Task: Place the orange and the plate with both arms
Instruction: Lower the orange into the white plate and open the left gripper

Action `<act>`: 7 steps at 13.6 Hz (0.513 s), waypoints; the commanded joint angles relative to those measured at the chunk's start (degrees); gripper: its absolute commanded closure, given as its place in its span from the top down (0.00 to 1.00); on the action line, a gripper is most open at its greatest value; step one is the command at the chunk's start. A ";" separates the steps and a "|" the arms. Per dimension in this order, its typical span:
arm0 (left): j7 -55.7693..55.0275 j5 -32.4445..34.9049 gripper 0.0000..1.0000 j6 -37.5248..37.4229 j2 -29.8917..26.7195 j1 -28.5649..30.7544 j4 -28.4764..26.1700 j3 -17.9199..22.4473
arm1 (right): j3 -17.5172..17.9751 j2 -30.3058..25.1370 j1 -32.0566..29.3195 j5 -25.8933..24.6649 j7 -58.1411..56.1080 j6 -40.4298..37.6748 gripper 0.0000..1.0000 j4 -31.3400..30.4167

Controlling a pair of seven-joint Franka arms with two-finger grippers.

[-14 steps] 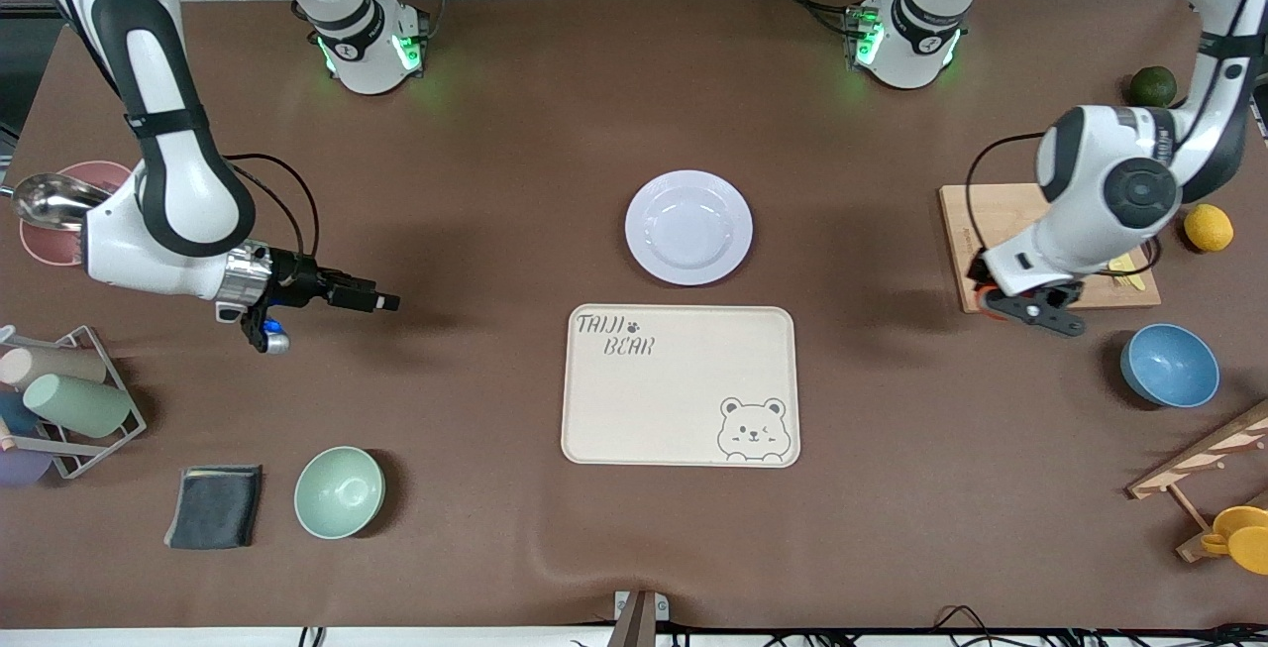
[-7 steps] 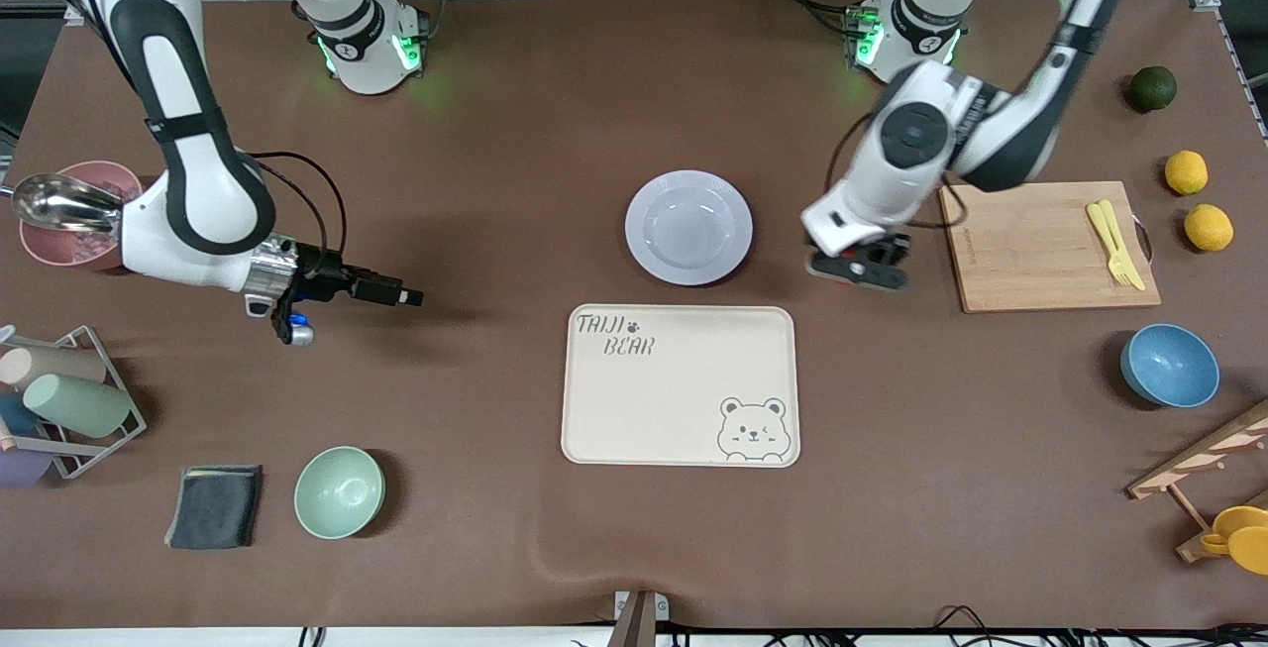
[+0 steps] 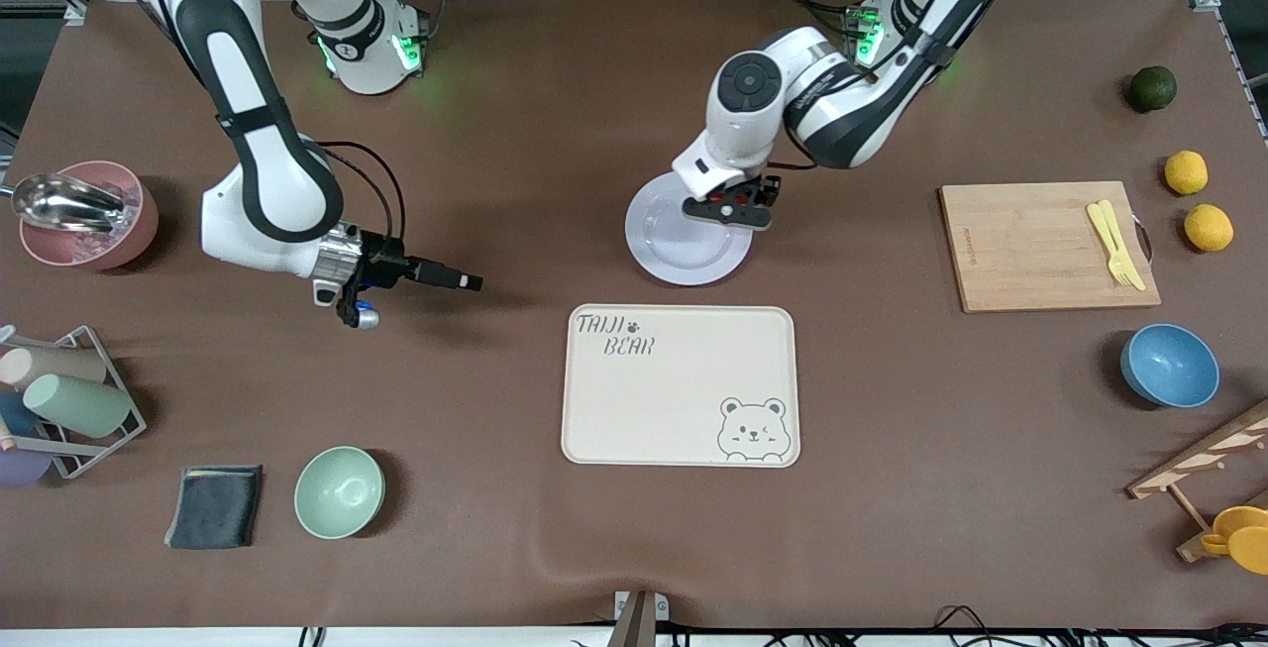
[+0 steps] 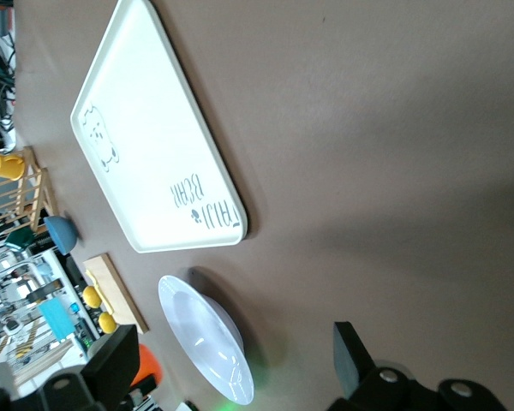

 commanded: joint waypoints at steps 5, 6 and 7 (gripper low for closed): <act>-10.19 10.72 0.28 -0.75 12.71 -2.50 8.91 1.17 | -0.45 -0.81 8.98 15.81 -8.71 3.52 1.00 -4.83; -10.72 10.72 0.29 -0.75 13.51 -4.16 9.79 2.49 | -0.45 -0.81 9.86 16.87 -8.80 3.61 1.00 -4.83; -11.77 10.72 0.29 -0.75 13.86 -6.62 10.41 4.33 | -0.45 -0.72 10.56 17.93 -8.97 3.70 1.00 -4.83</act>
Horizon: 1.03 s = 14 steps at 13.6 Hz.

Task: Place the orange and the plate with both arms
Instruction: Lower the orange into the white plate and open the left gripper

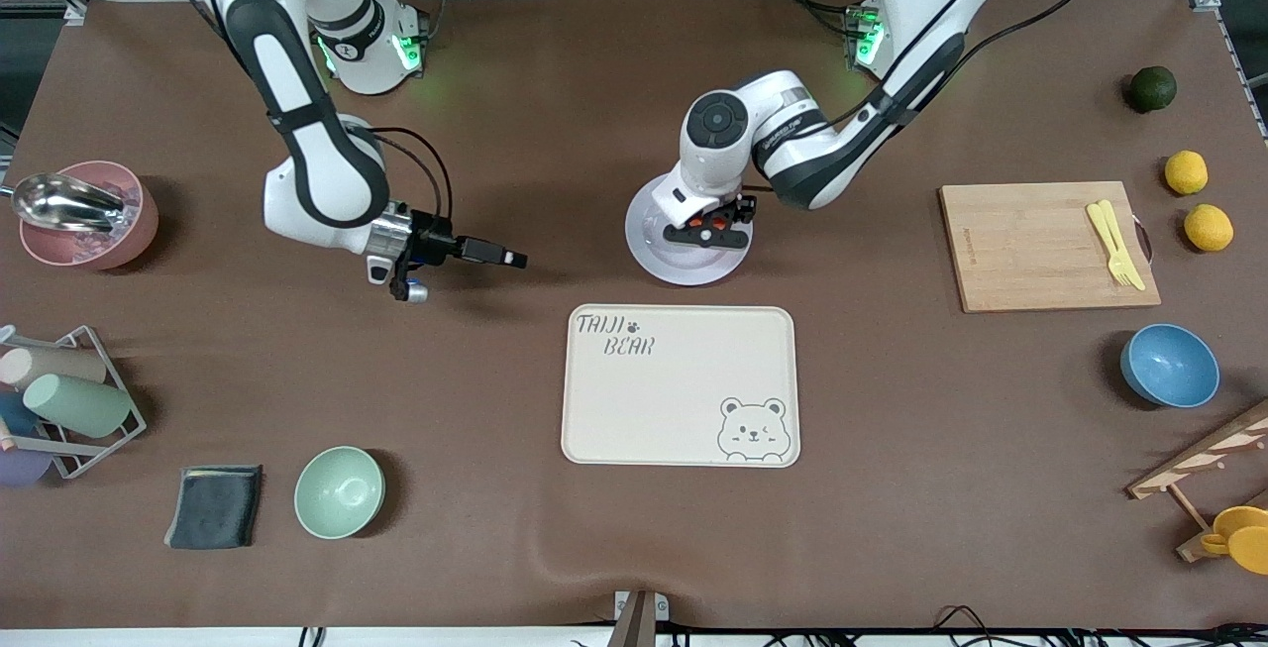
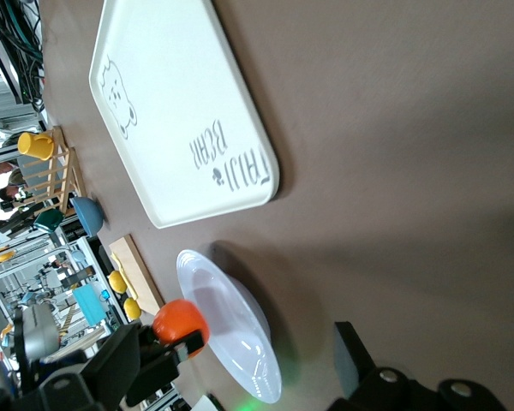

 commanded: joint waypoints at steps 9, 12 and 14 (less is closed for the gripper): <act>-5.02 1.85 1.00 -0.79 2.97 -10.15 6.57 8.09 | -0.52 2.17 7.46 17.30 -12.54 0.74 1.00 -1.79; -4.58 1.77 1.00 -2.80 0.70 -9.71 7.36 8.17 | -0.52 2.52 8.33 18.35 -12.63 0.82 1.00 -1.70; -2.48 1.94 1.00 -9.02 0.16 -7.61 11.99 8.17 | -0.52 3.49 9.91 22.99 -16.82 0.74 0.96 -1.70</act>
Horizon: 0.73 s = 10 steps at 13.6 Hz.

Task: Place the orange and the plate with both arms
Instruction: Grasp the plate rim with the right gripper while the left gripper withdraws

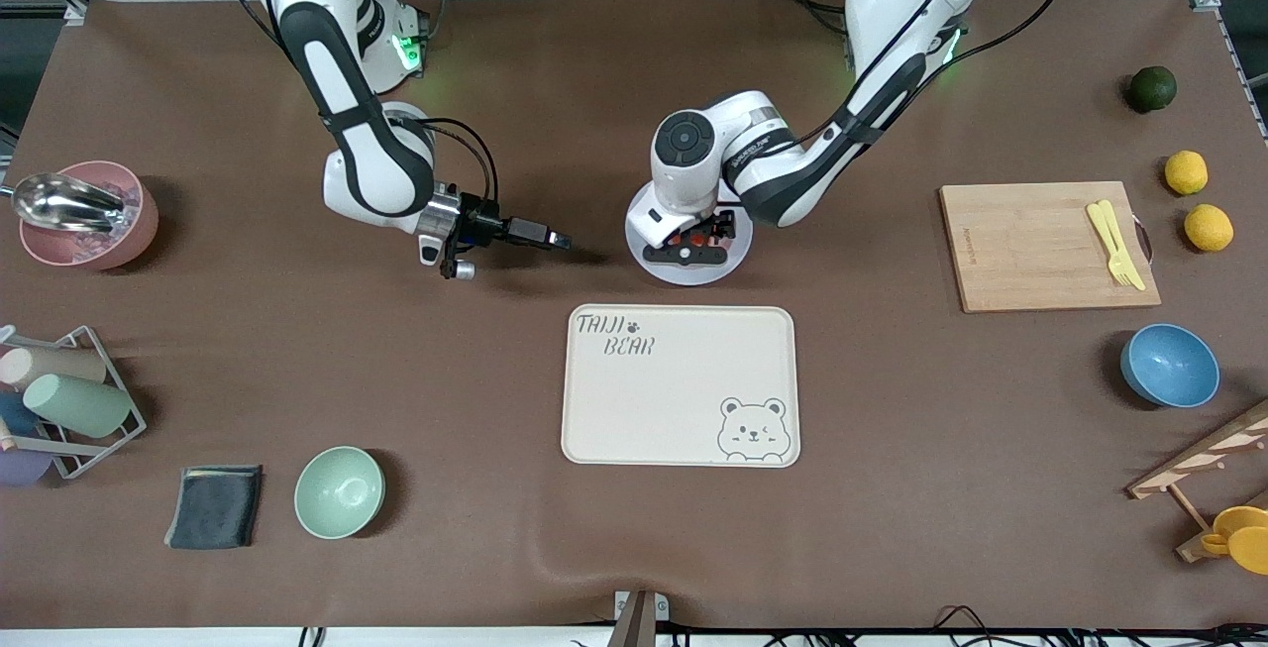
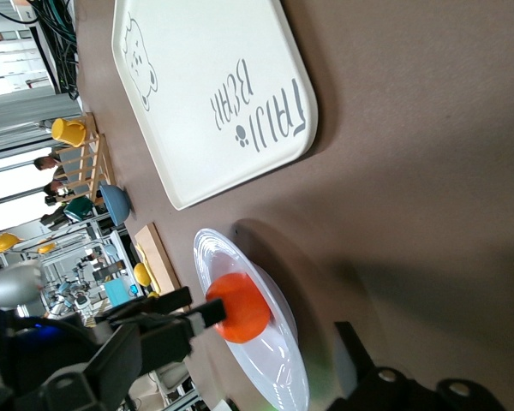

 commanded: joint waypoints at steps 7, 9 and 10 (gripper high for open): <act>8.46 1.45 1.00 -12.24 -3.28 11.70 15.03 -0.08 | -0.55 3.01 7.79 10.47 -7.19 -0.02 0.84 0.22; 13.21 0.83 1.00 -12.24 -4.17 16.00 16.43 -0.34 | -0.55 3.98 9.91 13.19 -9.55 -0.02 0.72 0.75; 14.97 0.83 1.00 -12.24 -4.17 17.42 16.96 -0.34 | -0.55 5.11 10.01 14.25 -11.65 -0.10 0.72 1.01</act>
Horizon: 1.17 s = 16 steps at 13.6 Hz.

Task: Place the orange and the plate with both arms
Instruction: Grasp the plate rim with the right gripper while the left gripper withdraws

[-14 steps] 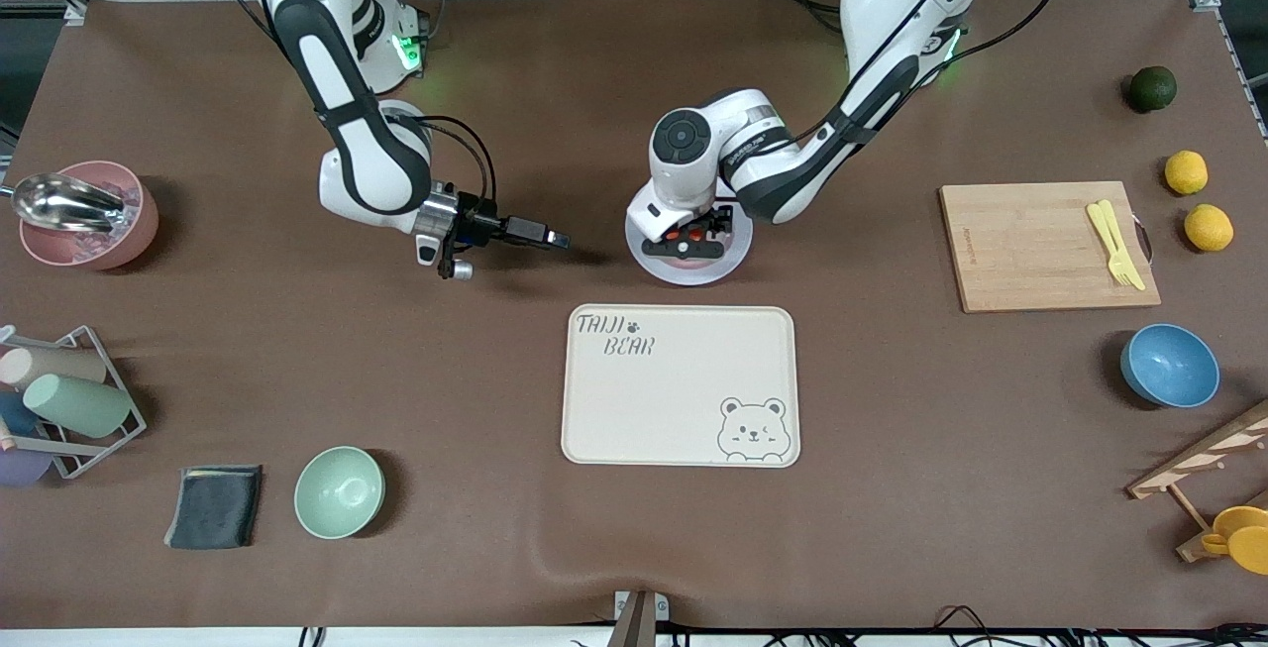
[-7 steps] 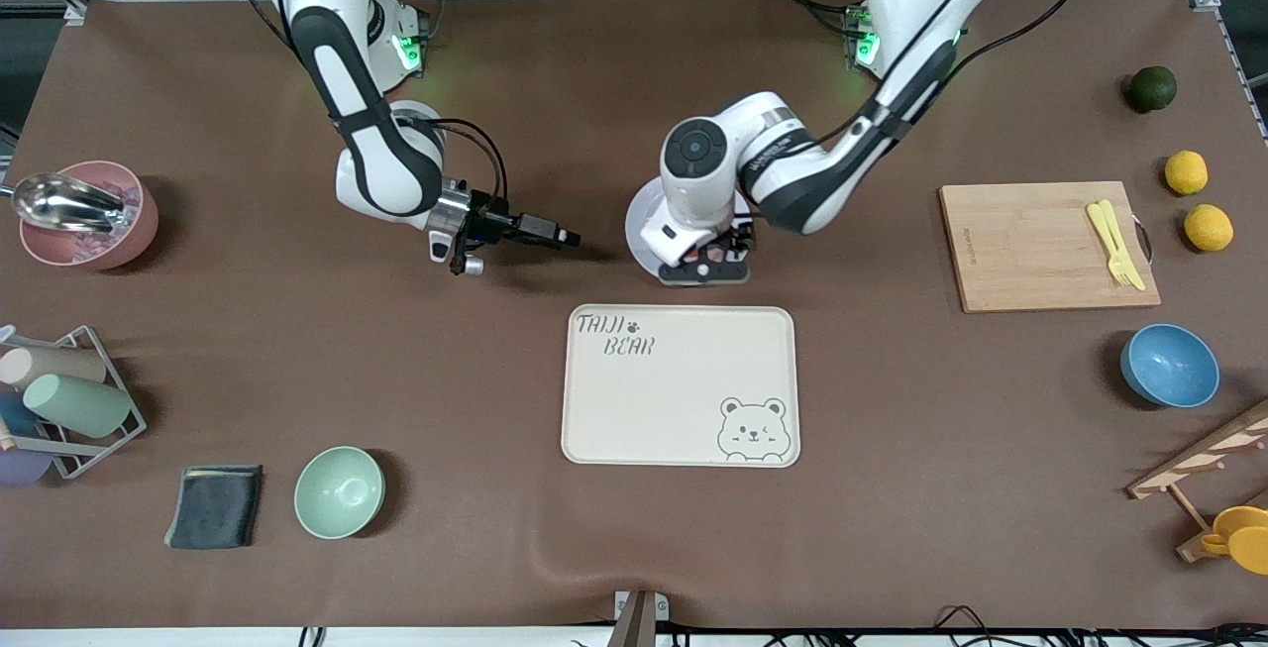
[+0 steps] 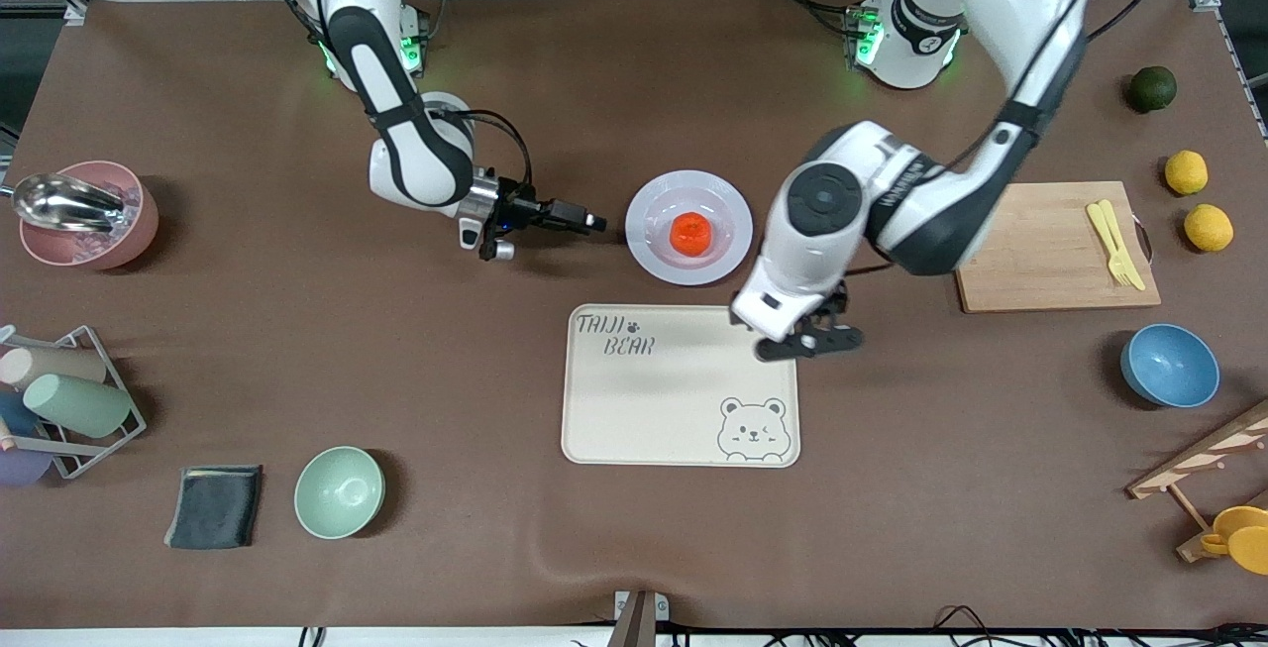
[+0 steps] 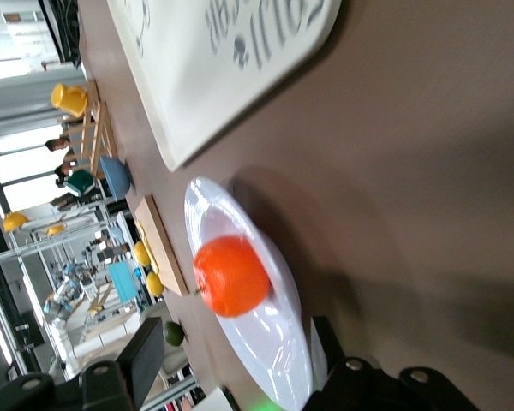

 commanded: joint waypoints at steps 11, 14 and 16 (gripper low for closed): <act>29.50 -15.59 1.00 -4.22 -15.29 -0.79 -5.16 17.05 | -0.60 9.44 6.57 15.24 -11.28 0.17 0.55 6.23; 36.53 -20.70 1.00 -5.88 -24.87 -4.74 -11.58 25.04 | -0.60 9.97 7.63 16.82 -12.24 1.66 0.35 7.12; 38.57 -21.77 1.00 -10.09 -29.54 -8.00 -14.14 29.90 | -0.60 9.97 8.25 17.97 -12.34 1.84 0.07 7.21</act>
